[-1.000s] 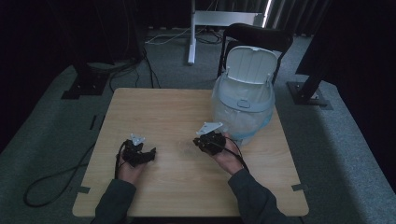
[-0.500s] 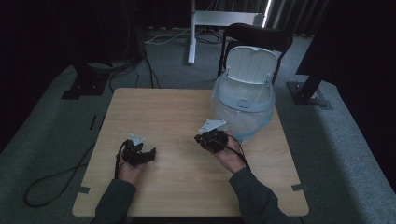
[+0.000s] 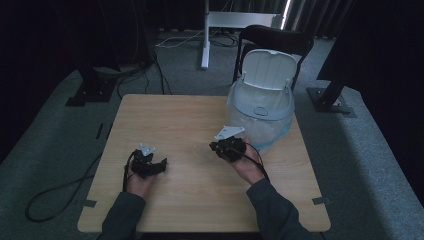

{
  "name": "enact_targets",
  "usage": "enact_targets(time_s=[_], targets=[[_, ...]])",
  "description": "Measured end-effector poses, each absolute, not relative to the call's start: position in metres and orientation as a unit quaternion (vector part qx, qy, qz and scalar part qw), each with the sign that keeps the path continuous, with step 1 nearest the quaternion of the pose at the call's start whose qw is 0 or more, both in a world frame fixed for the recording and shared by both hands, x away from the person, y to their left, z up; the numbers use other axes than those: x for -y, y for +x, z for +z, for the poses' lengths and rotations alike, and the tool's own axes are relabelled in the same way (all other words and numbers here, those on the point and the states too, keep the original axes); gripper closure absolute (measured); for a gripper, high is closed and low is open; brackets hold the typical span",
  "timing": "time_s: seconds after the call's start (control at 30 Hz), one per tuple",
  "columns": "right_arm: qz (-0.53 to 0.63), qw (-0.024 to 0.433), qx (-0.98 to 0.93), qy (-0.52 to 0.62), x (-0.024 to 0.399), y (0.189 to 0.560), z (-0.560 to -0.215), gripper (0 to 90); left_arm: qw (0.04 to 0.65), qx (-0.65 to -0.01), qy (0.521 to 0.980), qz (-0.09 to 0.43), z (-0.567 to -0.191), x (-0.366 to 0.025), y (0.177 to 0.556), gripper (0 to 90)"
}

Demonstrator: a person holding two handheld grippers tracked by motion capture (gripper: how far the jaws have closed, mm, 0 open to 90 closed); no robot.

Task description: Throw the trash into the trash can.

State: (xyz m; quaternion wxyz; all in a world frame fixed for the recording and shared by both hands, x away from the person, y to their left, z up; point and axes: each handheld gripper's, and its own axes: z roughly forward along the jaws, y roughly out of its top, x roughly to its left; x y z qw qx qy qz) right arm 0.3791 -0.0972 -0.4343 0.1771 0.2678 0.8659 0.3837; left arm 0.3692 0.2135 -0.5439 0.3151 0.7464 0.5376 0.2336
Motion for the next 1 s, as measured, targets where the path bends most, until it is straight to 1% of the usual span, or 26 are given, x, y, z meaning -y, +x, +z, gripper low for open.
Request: enact_targets(time_s=[0.27, 1.0], targets=[[0.382, 0.18, -0.866, 0.267, 0.099, 0.378, -0.431, 86.1, 0.315, -0.538, 0.747, 0.234, -0.544, -0.214, 0.369, 25.9], [0.405, 0.201, -0.849, 0.272, 0.111, 0.379, -0.405, 86.0, 0.316, -0.538, 0.746, 0.234, -0.544, -0.213, 0.369, 25.9]])
